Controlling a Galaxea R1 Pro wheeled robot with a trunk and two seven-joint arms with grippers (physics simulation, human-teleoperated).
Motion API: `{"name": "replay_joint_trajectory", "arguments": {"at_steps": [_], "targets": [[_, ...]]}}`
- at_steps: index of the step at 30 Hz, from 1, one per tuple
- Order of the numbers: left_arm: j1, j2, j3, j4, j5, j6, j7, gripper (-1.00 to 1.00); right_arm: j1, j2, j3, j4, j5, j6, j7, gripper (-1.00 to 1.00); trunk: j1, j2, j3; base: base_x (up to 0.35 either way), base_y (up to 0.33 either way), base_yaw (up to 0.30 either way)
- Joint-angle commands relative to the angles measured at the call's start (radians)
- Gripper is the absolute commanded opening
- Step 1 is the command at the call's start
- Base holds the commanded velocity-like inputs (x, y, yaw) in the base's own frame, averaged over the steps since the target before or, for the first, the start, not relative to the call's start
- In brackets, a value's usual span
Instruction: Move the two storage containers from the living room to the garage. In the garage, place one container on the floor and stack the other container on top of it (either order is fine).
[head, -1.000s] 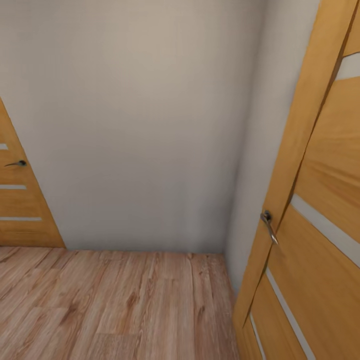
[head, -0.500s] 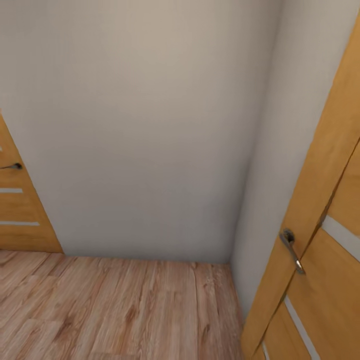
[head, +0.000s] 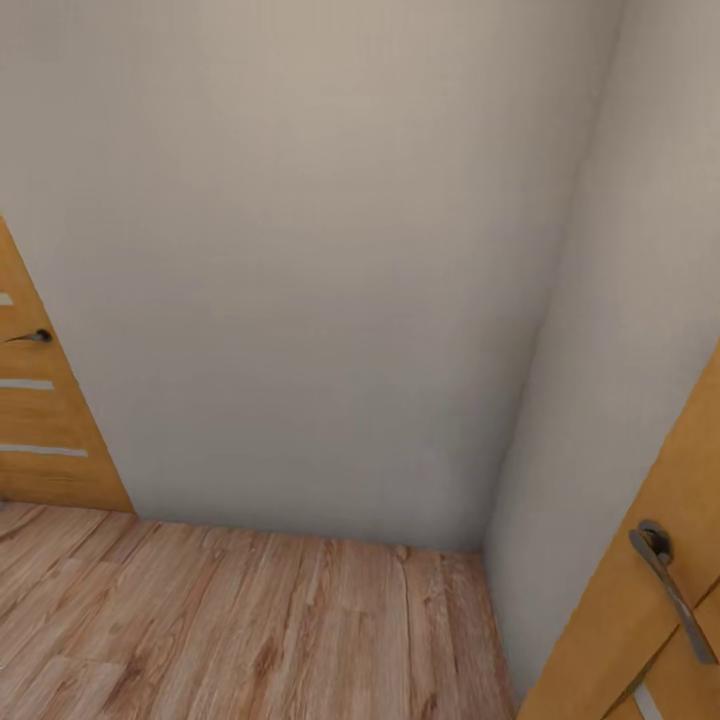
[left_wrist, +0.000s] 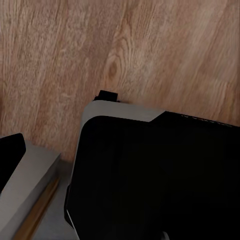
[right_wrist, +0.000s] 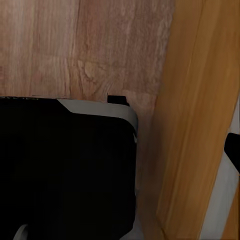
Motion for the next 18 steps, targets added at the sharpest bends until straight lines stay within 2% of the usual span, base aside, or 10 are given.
{"name": "replay_joint_trajectory", "arguments": {"at_steps": [1, 18], "targets": [[-0.001, 0.0, -0.002, 0.001, 0.007, -0.004, 0.002, 1.0, -0.001, 0.001, 0.008, 0.003, -0.008, -0.005, -0.001, 1.0, 0.001, -0.002, -0.002, 0.32, 0.0, 0.251], [-0.001, 0.0, -0.002, 0.001, 0.008, -0.004, 0.003, 1.0, -0.001, 0.001, 0.008, 0.003, -0.008, -0.005, -0.001, 1.0, 0.001, -0.002, -0.002, 0.313, 0.0, 0.268]]}}
